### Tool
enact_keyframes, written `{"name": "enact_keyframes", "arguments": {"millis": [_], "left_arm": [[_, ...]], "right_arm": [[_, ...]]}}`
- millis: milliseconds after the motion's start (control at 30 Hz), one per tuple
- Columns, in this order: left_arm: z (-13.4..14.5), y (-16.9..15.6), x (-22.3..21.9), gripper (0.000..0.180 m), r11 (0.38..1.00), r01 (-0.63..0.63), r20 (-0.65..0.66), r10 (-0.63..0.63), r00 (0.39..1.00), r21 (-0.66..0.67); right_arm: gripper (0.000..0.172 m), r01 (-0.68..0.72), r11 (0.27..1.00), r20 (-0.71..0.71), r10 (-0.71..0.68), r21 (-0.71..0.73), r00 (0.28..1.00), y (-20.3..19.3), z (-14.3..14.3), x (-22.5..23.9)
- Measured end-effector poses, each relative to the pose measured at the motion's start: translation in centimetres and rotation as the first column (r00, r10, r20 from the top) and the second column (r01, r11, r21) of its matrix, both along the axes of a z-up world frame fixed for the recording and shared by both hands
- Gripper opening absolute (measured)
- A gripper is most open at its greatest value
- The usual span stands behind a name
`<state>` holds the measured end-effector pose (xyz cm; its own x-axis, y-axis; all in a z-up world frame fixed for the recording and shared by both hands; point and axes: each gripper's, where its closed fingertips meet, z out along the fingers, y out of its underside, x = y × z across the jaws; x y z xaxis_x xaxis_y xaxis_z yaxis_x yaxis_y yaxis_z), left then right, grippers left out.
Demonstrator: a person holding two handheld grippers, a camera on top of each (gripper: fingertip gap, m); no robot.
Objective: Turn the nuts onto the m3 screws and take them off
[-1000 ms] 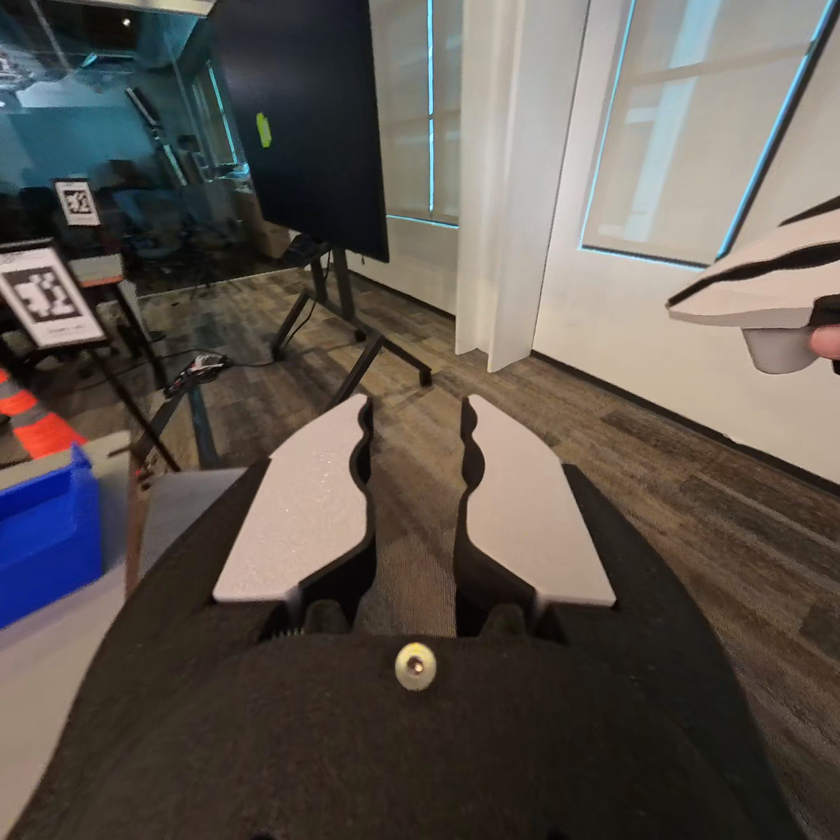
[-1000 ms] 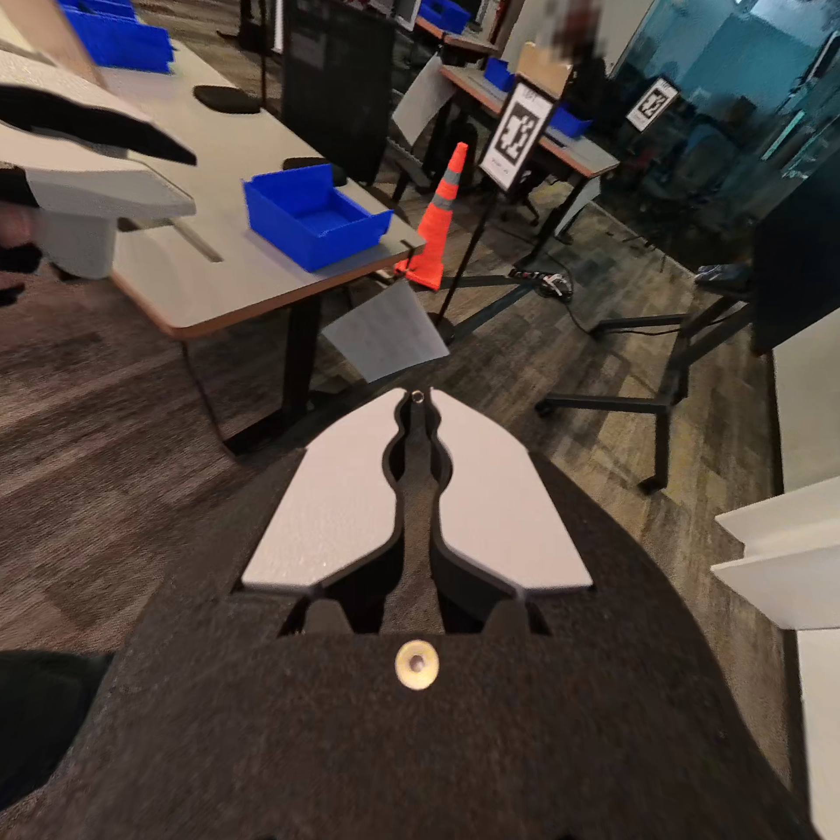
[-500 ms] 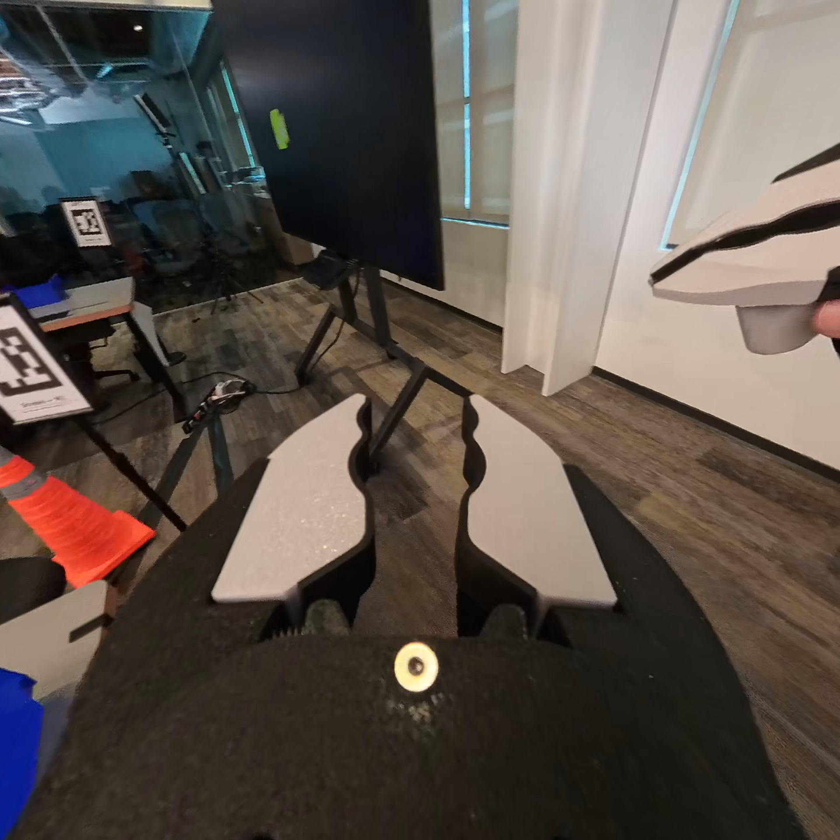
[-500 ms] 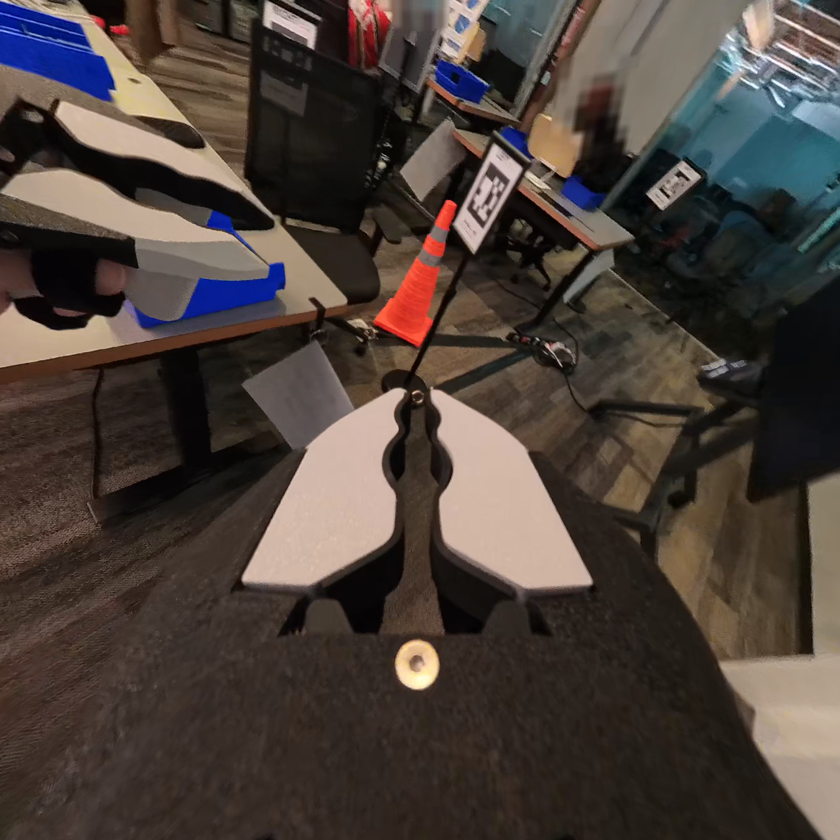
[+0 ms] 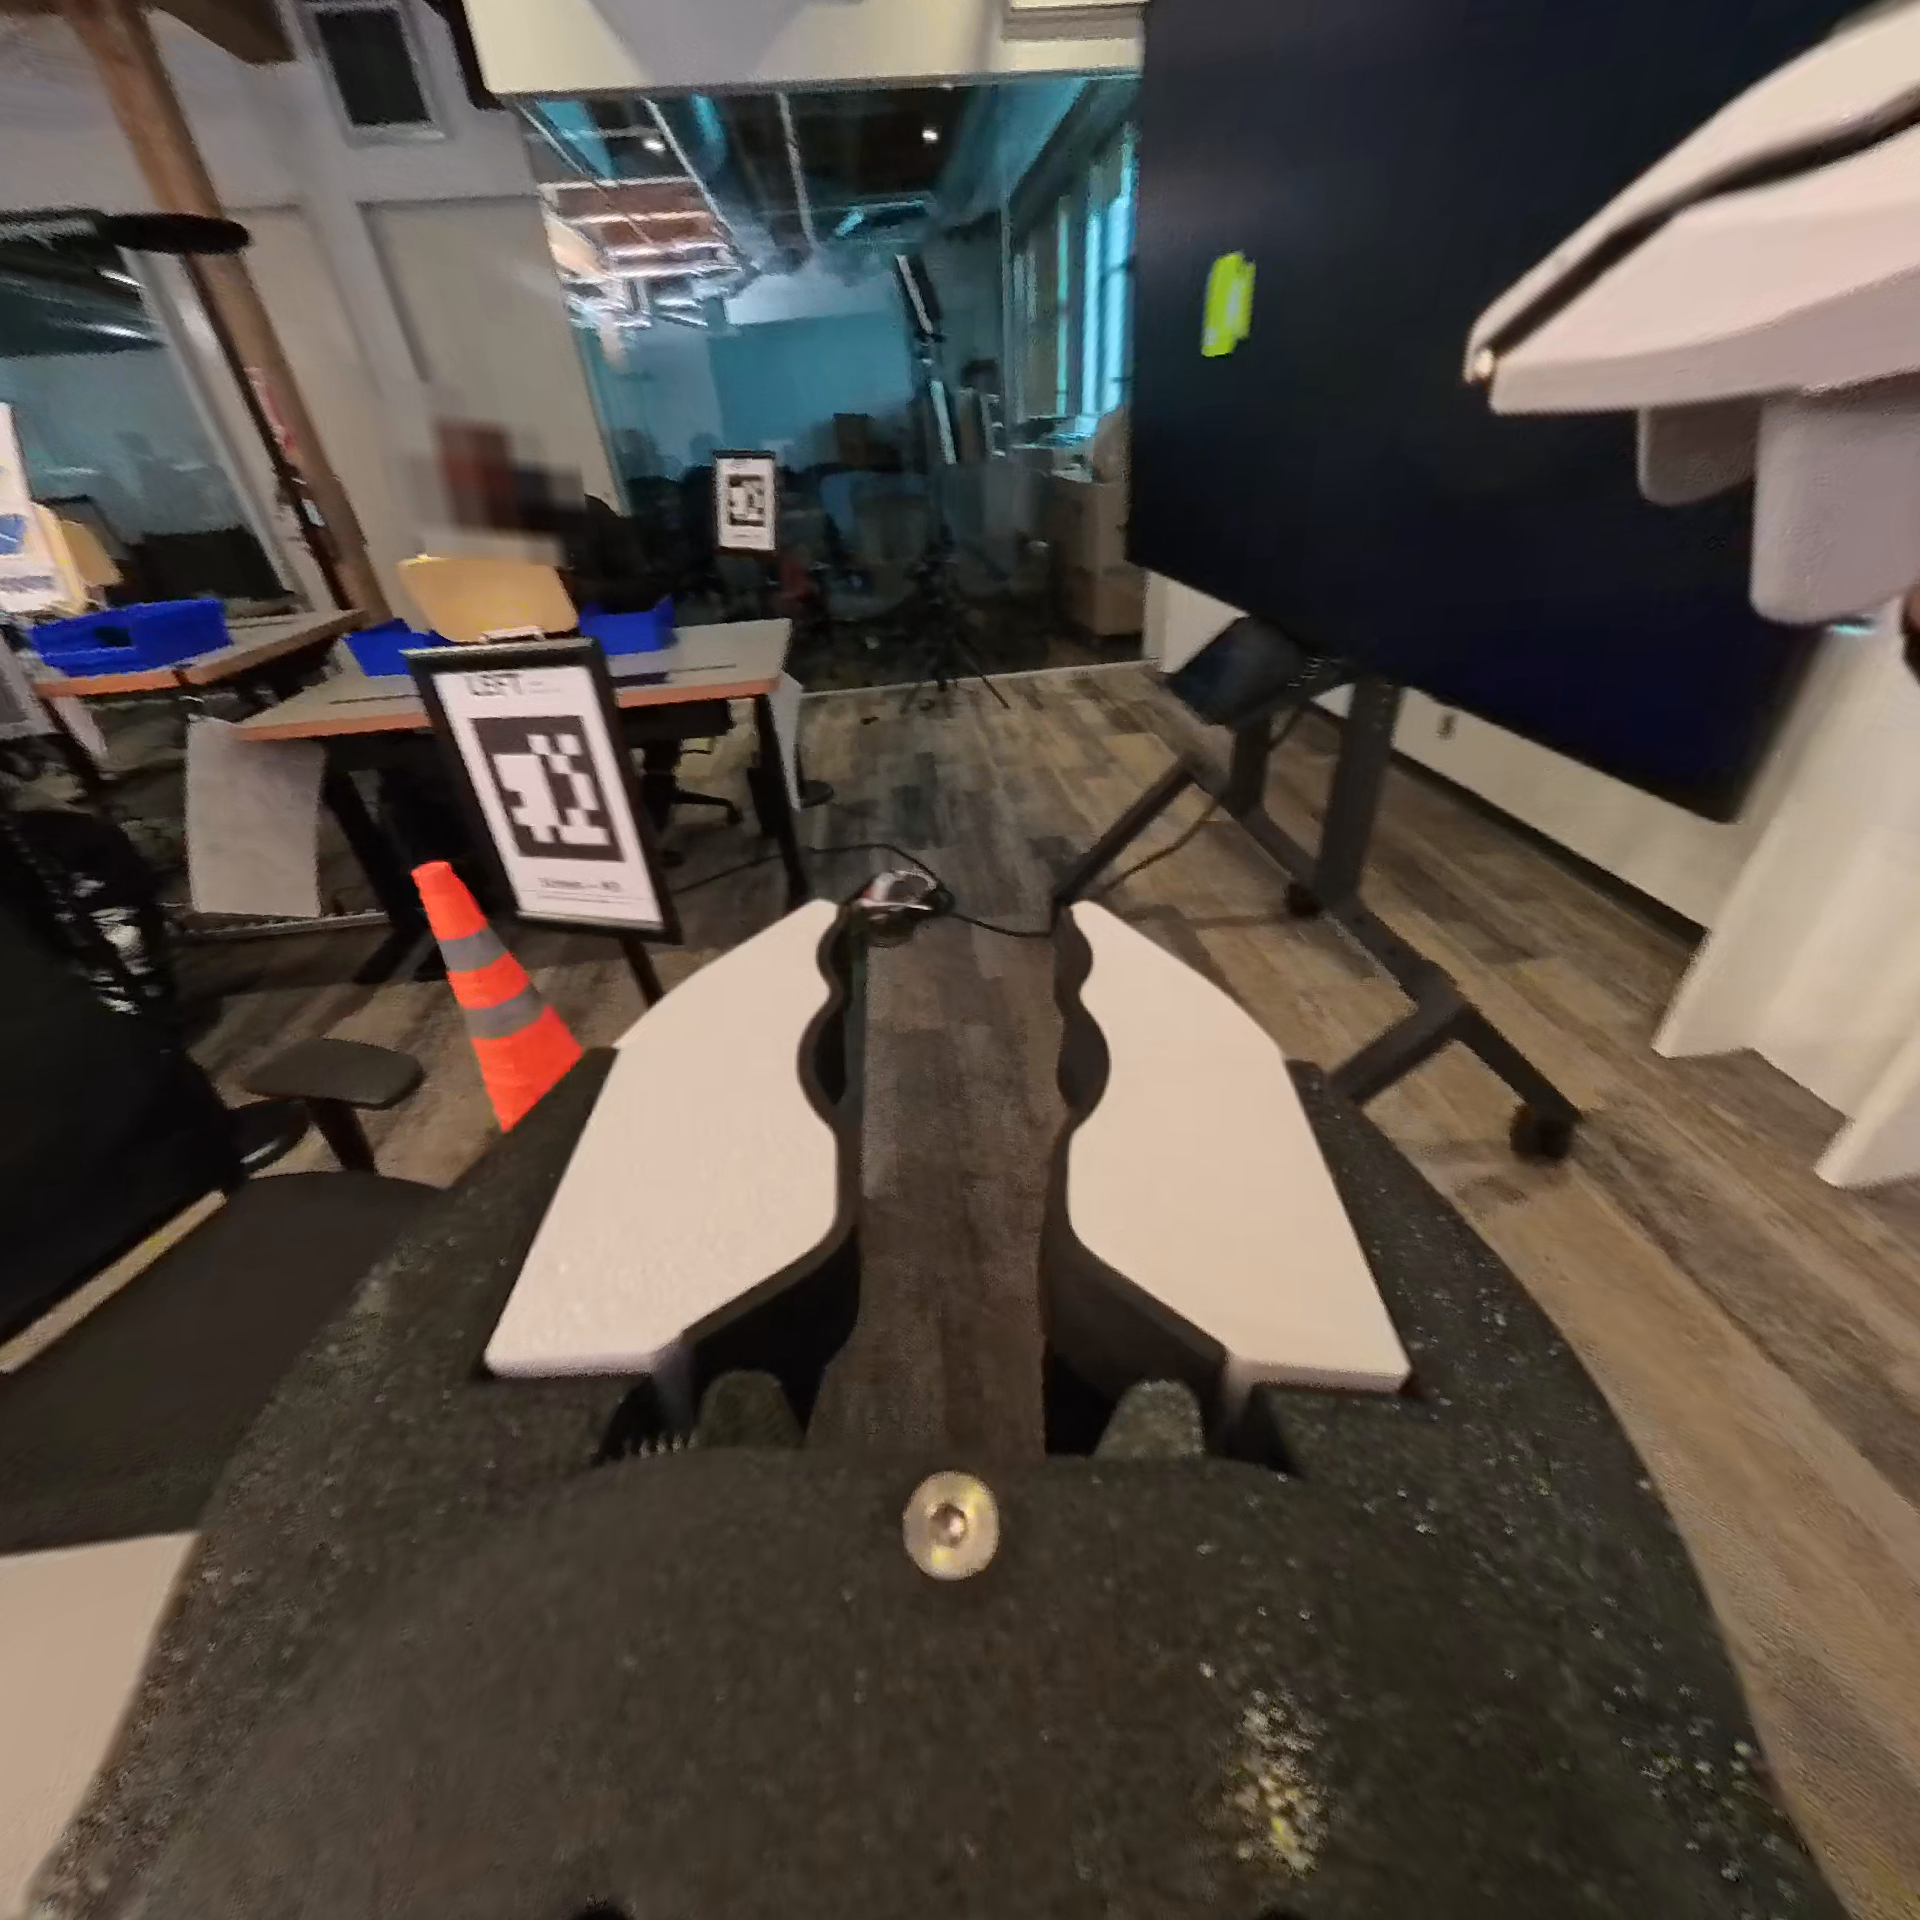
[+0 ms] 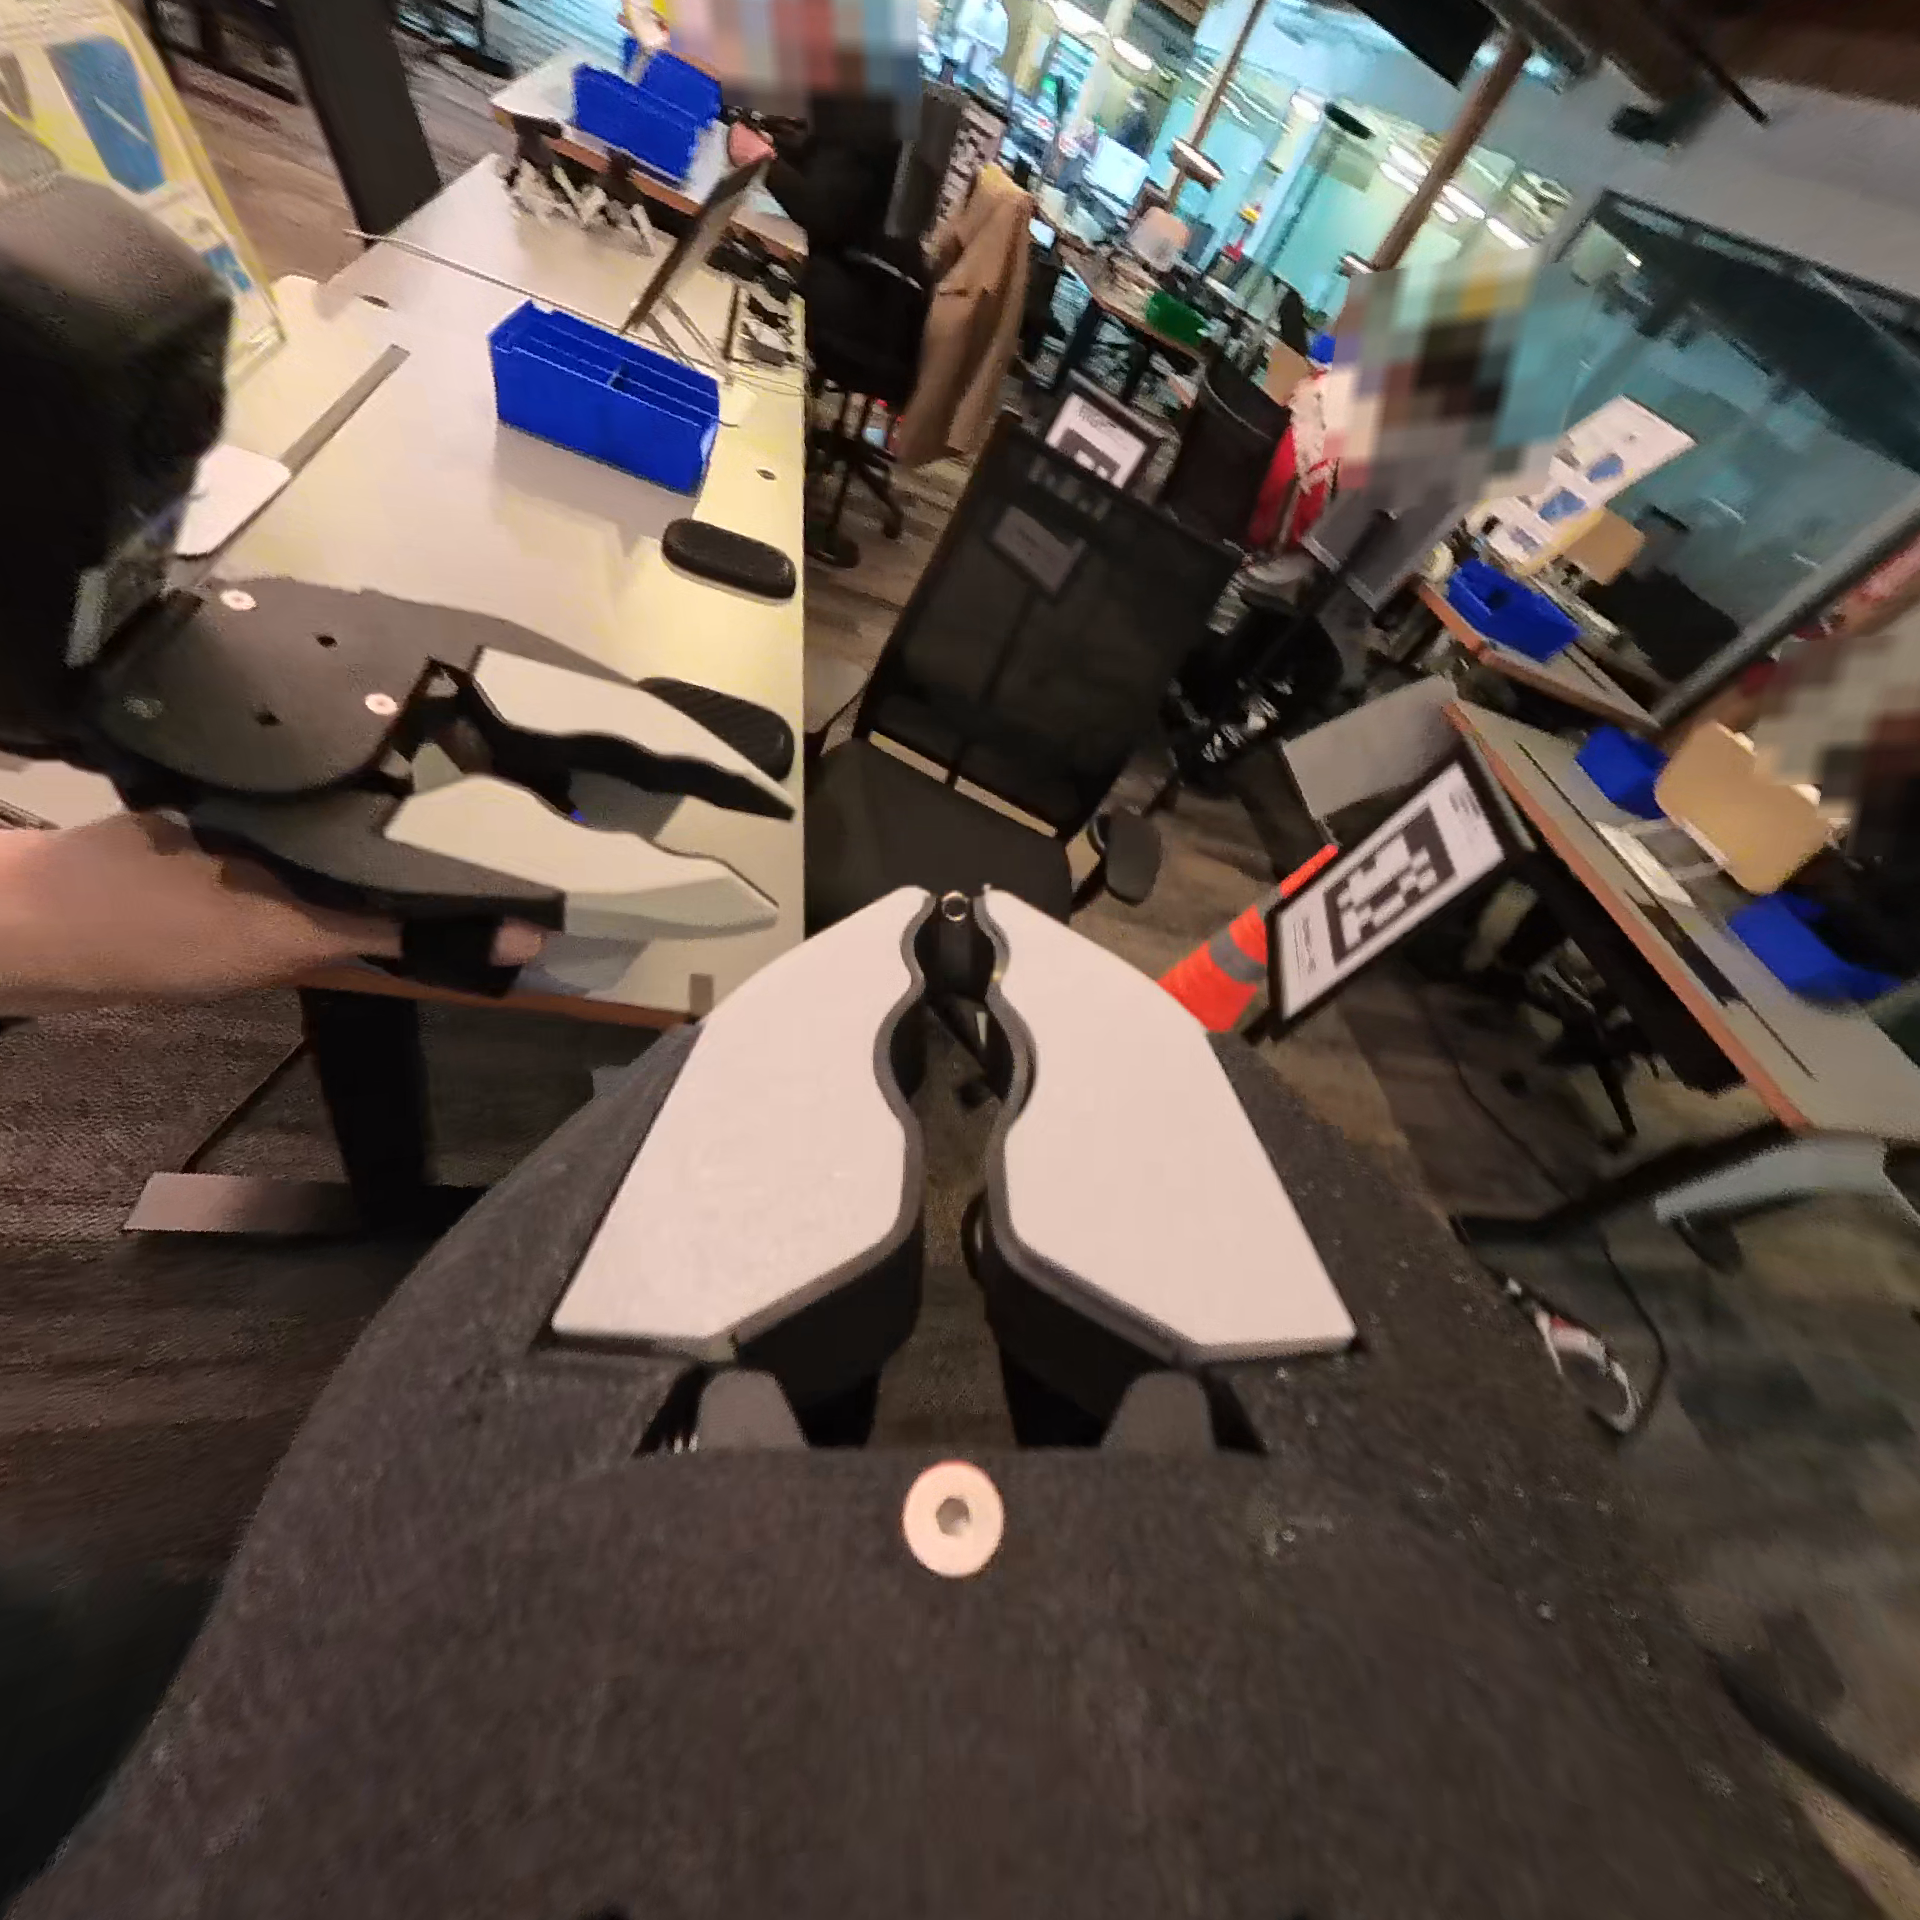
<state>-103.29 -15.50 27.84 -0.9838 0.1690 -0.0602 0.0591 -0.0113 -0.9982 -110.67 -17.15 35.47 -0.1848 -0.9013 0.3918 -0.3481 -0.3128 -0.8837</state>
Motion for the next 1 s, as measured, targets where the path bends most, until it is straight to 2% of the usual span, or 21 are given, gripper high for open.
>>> {"name": "enact_keyframes", "arguments": {"millis": [167, 300, 400, 500, 567, 633, 833, 1000], "left_arm": [[-0.5, -8.8, 7.9, 0.038, 0.988, -0.144, -0.003, 0.144, 0.99, 0.061], [-1.0, -12.9, 14.4, 0.037, 0.948, -0.315, -0.005, 0.316, 0.949, 0.051], [-2.6, -15.0, 19.0, 0.038, 0.884, -0.461, -0.036, 0.465, 0.885, 0.08], [-3.7, -15.8, 22.9, 0.039, 0.78, -0.62, -0.021, 0.624, 0.781, 0.085], [-4.4, -15.6, 25.5, 0.039, 0.667, -0.738, 0.018, 0.74, 0.672, 0.099], [-4.5, -15.1, 27.2, 0.04, 0.57, -0.812, 0.0, 0.819, 0.574, 0.129], [-4.1, -12.1, 31.7, 0.039, 0.305, -0.941, 0.036, 0.949, 0.313, 0.147], [-3.7, -10.4, 36.9, 0.039, 0.179, -0.977, 0.03, 0.983, 0.184, 0.113]], "right_arm": [[0.005, -0.205, 0.978, -0.004, 0.205, 0.031, 0.979, -7.7, 0.2, 9.9], [0.005, -0.384, 0.923, -0.012, 0.384, 0.029, 0.923, -12.6, -0.5, 17.4], [0.005, -0.541, 0.84, -0.004, 0.542, 0.044, 0.841, -15.1, -1.3, 22.6], [0.006, -0.68, 0.732, 0.002, 0.681, 0.034, 0.733, -17.1, -1.7, 27.3], [0.006, -0.755, 0.653, 0.013, 0.756, 0.057, 0.654, -18.1, -1.8, 30.1], [0.006, -0.811, 0.578, 0.014, 0.813, 0.091, 0.582, -18.8, -1.8, 32.9], [0.006, -0.91, 0.404, 0.036, 0.912, 0.099, 0.408, -19.7, -1.6, 41.4], [0.006, -0.95, 0.307, 0.042, 0.95, 0.053, 0.309, -19.4, -2.6, 49.7]]}}
